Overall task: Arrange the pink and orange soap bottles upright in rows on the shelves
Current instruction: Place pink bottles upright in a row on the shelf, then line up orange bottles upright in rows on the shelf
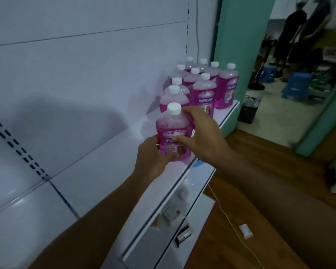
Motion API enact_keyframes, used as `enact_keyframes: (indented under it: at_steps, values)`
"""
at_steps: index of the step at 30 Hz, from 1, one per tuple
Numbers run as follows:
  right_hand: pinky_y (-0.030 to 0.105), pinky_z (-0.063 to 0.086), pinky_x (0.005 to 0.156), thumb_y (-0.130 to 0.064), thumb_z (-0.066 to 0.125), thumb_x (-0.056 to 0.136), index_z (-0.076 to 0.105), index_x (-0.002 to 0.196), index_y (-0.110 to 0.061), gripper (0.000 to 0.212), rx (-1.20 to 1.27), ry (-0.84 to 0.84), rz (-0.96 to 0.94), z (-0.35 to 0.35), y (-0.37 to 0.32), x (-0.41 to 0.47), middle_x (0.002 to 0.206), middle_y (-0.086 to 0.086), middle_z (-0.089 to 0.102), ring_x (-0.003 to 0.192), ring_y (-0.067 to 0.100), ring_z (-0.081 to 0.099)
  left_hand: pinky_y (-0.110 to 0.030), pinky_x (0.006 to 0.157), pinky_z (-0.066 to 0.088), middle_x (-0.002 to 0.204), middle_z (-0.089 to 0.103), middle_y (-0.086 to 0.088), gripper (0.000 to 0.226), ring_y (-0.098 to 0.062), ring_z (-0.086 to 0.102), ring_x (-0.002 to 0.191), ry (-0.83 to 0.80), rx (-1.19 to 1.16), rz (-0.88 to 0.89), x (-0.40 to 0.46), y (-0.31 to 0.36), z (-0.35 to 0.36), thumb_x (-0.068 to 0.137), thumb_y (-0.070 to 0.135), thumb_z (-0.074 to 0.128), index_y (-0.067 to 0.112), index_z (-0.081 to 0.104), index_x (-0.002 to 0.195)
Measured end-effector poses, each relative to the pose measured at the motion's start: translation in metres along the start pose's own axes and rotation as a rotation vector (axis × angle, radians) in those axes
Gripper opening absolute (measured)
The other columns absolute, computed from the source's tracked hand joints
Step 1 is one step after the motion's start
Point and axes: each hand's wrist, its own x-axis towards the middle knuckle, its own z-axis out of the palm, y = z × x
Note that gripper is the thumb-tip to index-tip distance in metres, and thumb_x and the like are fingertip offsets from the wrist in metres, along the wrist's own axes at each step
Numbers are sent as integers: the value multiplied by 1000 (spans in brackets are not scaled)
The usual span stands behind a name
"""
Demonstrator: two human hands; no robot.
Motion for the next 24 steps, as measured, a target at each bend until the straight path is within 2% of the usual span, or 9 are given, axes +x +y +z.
enact_keyframes:
  at_steps: [6, 13, 15, 17, 20, 22, 24]
  values:
    - [28, 46, 97, -25, 82, 74, 45, 133, -12, 70, -10, 18, 6, 15, 19, 31, 129, 6, 54, 114, 17, 51, 1, 55, 43, 100, 65, 8, 57, -4, 61, 77, -8, -31, -70, 38, -14, 5, 70, 33, 84, 19, 60, 120]
    - [24, 43, 94, -23, 79, 78, 47, 130, -10, 63, 21, 18, 5, 19, 31, 36, 126, 7, 53, 111, 15, 51, -2, 61, 43, 102, 65, 8, 58, -5, 61, 82, -39, 35, -83, 41, -15, 9, 72, 34, 82, 17, 58, 122]
    - [23, 40, 95, -25, 78, 79, 46, 131, -12, 62, 18, 19, -1, 20, 35, 36, 127, 5, 53, 114, 16, 50, -4, 67, 44, 106, 68, 5, 56, -7, 63, 84, -23, 34, -86, 39, -14, 11, 73, 34, 82, 18, 59, 121]
    - [23, 37, 96, -26, 76, 81, 45, 132, -14, 61, 11, 12, -10, 21, 37, 35, 130, 4, 53, 118, 18, 49, -13, 76, 47, 110, 69, 2, 54, -10, 65, 89, -8, 69, -68, 34, -11, 13, 75, 36, 80, 19, 58, 122]
    - [33, 37, 107, -31, 73, 83, 42, 137, -12, 65, 19, 26, -55, 22, 42, 35, 136, 8, 49, 126, 23, 45, -27, 88, 50, 115, 66, -1, 54, -14, 62, 95, 12, 146, -45, 23, -2, 12, 81, 39, 74, 21, 54, 128]
    - [42, 34, 113, -43, 68, 85, 34, 143, -14, 74, 28, 61, -71, 22, 44, 35, 145, 7, 42, 134, 24, 39, -28, 94, 44, 128, 60, -3, 62, -19, 59, 110, 37, 225, -76, 11, 2, 9, 84, 46, 67, 20, 46, 136]
    - [44, 31, 115, -47, 64, 86, 27, 148, -16, 78, 30, 100, -96, 19, 41, 33, 151, 6, 35, 139, 24, 33, -35, 102, 38, 145, 46, -3, 79, -23, 47, 129, 68, 358, -141, -3, 1, 5, 85, 56, 60, 19, 30, 148]
